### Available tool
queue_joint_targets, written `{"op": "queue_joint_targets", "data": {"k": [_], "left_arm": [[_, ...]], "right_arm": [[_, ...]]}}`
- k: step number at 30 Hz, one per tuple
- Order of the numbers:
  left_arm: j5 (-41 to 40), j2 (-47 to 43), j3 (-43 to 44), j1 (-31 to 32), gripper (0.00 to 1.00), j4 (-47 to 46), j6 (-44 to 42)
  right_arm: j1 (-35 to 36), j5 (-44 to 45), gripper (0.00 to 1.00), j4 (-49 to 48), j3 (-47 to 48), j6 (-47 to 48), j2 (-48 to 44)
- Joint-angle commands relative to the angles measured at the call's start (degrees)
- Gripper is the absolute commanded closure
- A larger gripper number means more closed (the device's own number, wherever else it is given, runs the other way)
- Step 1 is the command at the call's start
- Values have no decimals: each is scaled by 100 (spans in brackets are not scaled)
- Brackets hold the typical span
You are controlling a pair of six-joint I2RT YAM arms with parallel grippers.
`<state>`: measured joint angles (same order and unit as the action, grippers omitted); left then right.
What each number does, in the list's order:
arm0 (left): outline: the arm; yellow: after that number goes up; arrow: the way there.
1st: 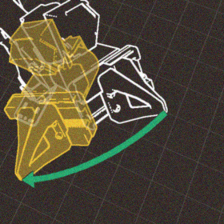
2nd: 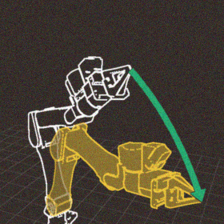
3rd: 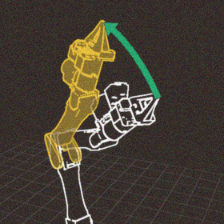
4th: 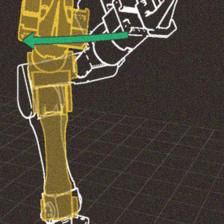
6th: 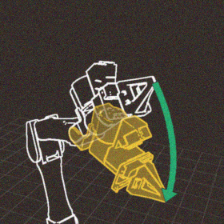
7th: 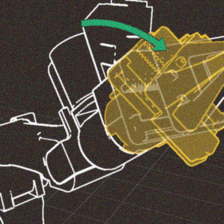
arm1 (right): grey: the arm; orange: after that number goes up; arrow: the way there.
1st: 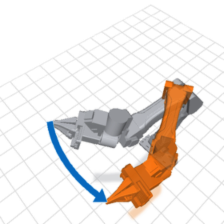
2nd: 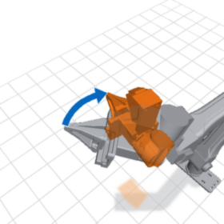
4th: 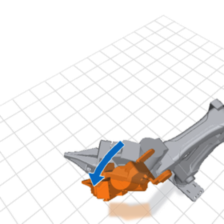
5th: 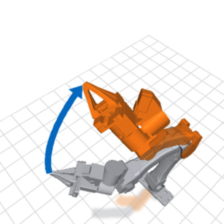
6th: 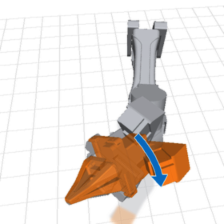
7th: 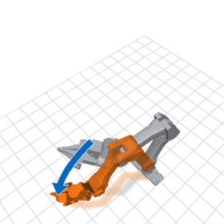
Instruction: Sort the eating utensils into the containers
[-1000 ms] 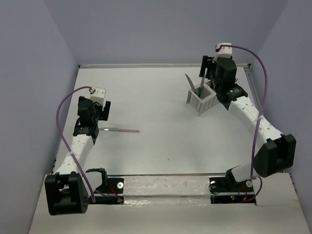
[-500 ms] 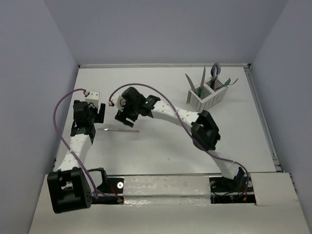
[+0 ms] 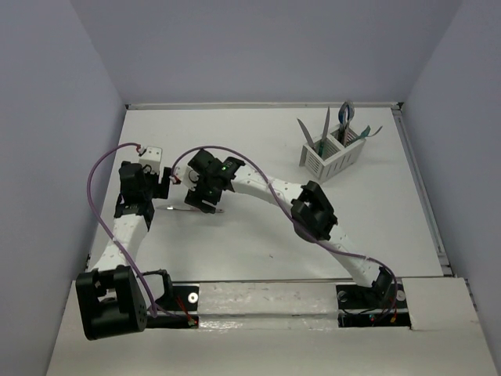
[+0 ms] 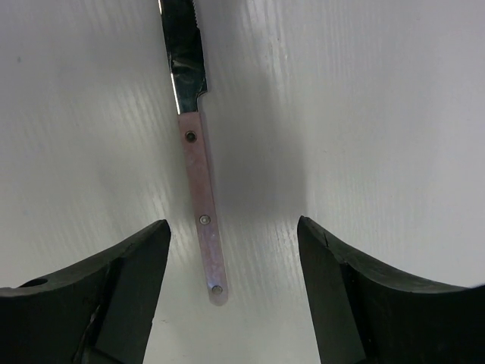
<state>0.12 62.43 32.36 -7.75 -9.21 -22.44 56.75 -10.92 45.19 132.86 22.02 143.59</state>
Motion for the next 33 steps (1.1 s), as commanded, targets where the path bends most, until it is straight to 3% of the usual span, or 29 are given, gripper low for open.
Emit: {"op": "queue_joint_targets", "data": {"k": [1,6,11,14,15,18,20,24,26,29,31,33], "left_arm": [[94,-135,-63,-34,1,-274,-41],[85,-214,-89,-34,1,-318,-68],[102,-284,-90,-43,1,-327,-68],[120,-328,-98,-51,1,-327,-77],[120,-337,-107,-51,1,-318,-77],[129,-390,-116,-60,1,-318,-68],[146,-425,-116,-69,1,-318,-77],[164,-469,-116,-78,1,-292,-77],[155,-513,-133,-86,1,-283,-68],[199,-539,-133,-86,1,-283,-68],[243,-539,-133,-95,1,-283,-77],[243,-522,-133,-95,1,-283,-77]], "right_arm": [[3,-33,27,506,82,-154,-138],[64,81,27,719,-278,-330,-191],[64,265,38,746,-515,-602,-165],[64,345,56,746,-647,-760,-173],[64,362,71,746,-691,-804,-191],[64,520,93,720,-1076,-1050,-365],[116,608,100,527,-1802,-1375,-751],[117,564,100,-219,-3798,-2139,-1900],[170,547,100,-309,-4981,-2848,-2438],[222,354,100,-318,-6040,-3545,-3528],[222,336,78,-318,-6734,-3792,-3959],[222,458,65,-353,-6939,-3951,-4339]]}}
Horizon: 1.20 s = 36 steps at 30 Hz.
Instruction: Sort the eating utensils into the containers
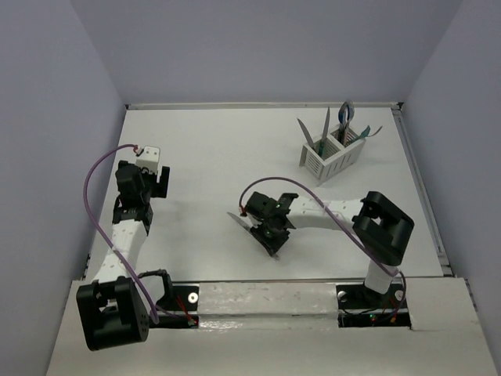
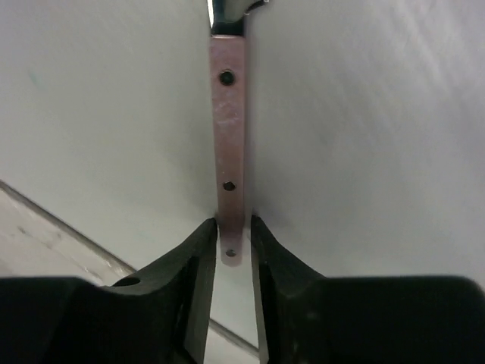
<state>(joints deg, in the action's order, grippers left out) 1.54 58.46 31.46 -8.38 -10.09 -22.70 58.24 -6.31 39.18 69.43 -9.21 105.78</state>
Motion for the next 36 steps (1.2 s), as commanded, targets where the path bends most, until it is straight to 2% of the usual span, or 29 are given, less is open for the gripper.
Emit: {"op": "queue_joint_targets", "data": {"k": [1,5,9,15,22,24,26,27,33,35,36], "left_arm": [[101,-133,-44,-32,1,-195,-50],[66,-177,-61,-32,1,-195,-68],[57,-247,-96,-41,1,-213,-77],[57,-229,-105,-41,1,-239,-94],[57,-238,-105,-49,1,-257,-103],[48,-264,-114,-49,1,-257,-103],[48,-291,-140,-49,1,-266,-112],[48,-317,-158,-49,1,-274,-121],[66,-230,-132,-58,1,-283,-112],[57,-212,-132,-58,1,-283,-112],[48,-212,-140,-58,1,-275,-112]], "right_arm": [[74,154,57,179,-606,-828,-593],[74,533,55,134,-169,-723,-225],[21,508,55,125,166,-713,389],[-32,569,60,239,352,-898,619],[-216,595,57,248,518,-907,760],[-287,743,61,248,607,-863,874],[-287,894,80,248,677,-837,927],[-287,894,98,257,677,-837,962],[-287,1736,100,-49,1019,-530,560],[-287,2316,100,-795,1125,-117,-99],[-287,2527,100,-1546,1152,23,-353]]}}
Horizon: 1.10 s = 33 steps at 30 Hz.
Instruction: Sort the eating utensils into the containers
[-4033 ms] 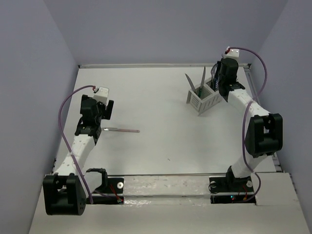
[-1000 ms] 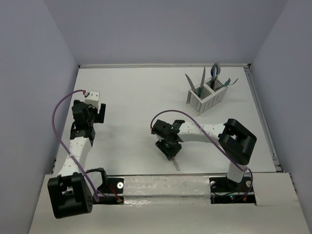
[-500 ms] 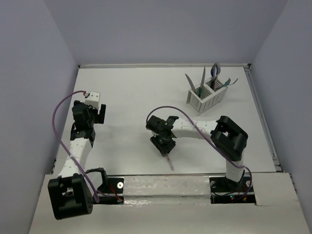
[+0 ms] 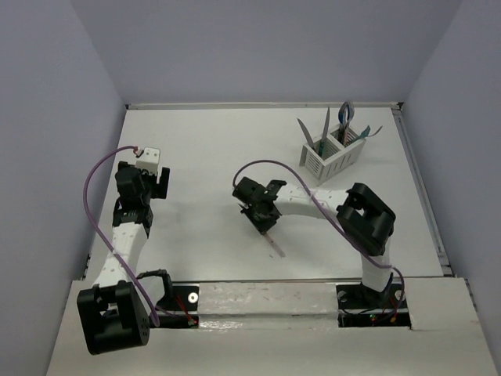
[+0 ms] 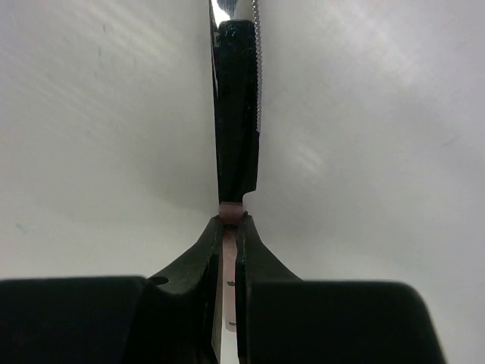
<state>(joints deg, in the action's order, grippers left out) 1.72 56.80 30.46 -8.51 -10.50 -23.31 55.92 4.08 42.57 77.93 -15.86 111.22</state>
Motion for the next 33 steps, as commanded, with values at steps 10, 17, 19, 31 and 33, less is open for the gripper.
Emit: {"op": "queue_joint_targets", "data": {"k": [10,17,19,31,33], "left_arm": [[13,-107,-93,-54,1,-268,-68],[22,-72,-110,-54,1,-312,-77],[13,-63,-136,-54,1,-321,-86],[22,-11,-145,-54,1,-330,-95],[13,-2,-145,-54,1,-330,-95]], "right_arm": [[-1600,2966,100,-8022,-1093,2648,-2869],[-2867,3574,100,-9450,-2035,2869,-2693],[-3007,3565,100,-9644,-2378,2817,-2641],[-3166,3310,100,-10198,-3196,2193,-1745],[-3166,3266,100,-10128,-3223,2052,-1630]]}}
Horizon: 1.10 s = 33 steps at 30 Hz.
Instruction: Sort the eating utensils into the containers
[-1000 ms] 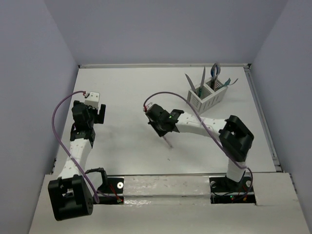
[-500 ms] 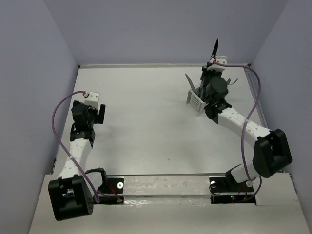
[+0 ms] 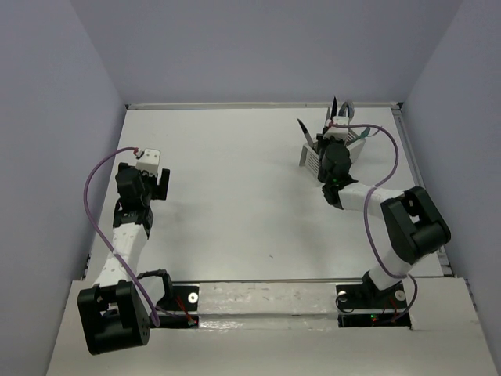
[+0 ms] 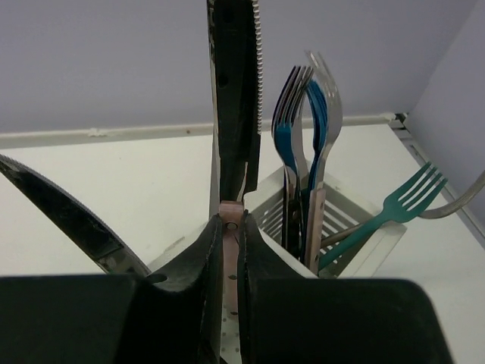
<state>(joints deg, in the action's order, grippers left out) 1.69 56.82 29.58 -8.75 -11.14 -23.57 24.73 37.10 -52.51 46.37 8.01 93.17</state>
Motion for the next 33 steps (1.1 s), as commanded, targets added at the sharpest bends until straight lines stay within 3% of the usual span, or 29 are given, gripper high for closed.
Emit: {"op": "queue_joint_targets", "data": {"k": [1,4,6,7,10,16,19,23,24,26,27,31,33], "left_arm": [[15,-4,-49,-30,1,-266,-69],[24,-4,-49,-39,1,-275,-77],[33,-4,-49,-39,1,-275,-77],[41,5,-49,-39,1,-266,-77],[59,31,-40,-39,1,-258,-69],[85,-74,-67,-39,1,-240,-86],[121,-92,-76,-39,1,-231,-95],[147,-118,-84,-39,1,-222,-95],[147,-136,-93,-39,1,-222,-95],[147,-188,-128,-39,1,-231,-95],[147,-206,-128,-39,1,-240,-95],[331,-276,-146,-47,1,-240,-42],[437,-303,-146,-47,1,-231,-25]], "right_arm": [[-47,-36,100,-533,-84,-370,263],[-47,-27,100,-252,-171,-581,177],[-47,-220,86,-111,-225,-660,-25],[-47,-334,63,81,-260,-660,-296],[-47,-651,38,861,-164,-730,-772],[-47,-1074,17,3320,662,-1231,-1818],[-100,-504,3,4510,979,-1687,-2153],[-354,138,0,5689,568,-2880,-2820],[-512,383,0,5917,88,-3110,-3022],[-949,604,0,5972,-825,-3698,-4073],[-953,605,0,5972,-831,-3849,-4078],[-2241,491,0,5963,-2155,-4290,-5105],[-2411,482,0,5963,-2403,-4562,-5483]]}}
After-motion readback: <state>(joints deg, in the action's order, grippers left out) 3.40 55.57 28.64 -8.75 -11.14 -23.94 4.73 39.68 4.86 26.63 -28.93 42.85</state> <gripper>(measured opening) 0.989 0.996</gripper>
